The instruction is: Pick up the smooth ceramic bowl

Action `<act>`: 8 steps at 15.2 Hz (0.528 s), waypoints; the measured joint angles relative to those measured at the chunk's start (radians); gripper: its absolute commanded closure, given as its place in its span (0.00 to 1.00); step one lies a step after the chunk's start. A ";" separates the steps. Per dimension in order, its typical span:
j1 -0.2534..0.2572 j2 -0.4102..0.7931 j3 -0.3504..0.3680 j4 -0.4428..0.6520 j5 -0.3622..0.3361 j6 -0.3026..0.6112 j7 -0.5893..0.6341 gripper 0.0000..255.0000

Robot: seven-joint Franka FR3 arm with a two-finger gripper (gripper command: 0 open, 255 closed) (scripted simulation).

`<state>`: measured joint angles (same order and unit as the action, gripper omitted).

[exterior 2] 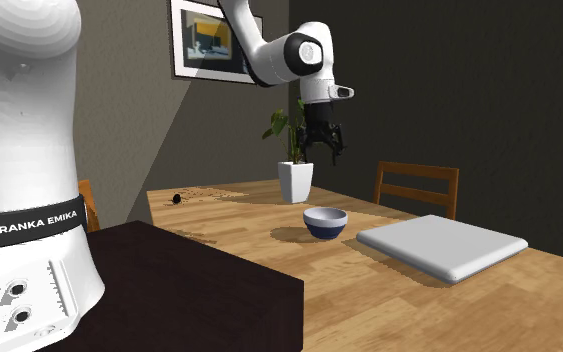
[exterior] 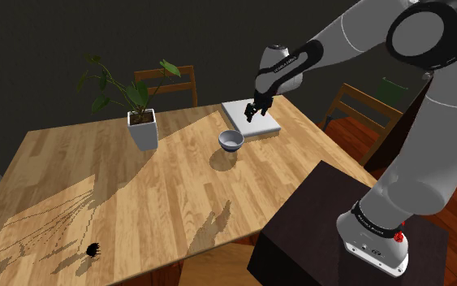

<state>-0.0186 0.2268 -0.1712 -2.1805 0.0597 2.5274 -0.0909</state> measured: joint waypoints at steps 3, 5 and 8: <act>-0.019 0.114 0.012 0.076 0.035 0.032 -0.030 0.00; -0.029 0.192 0.023 0.129 0.054 0.052 -0.041 0.00; -0.053 0.318 0.039 0.245 0.078 0.059 -0.061 0.00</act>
<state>-0.0715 0.5448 -0.1320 -1.9359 0.1376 2.5867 -0.1520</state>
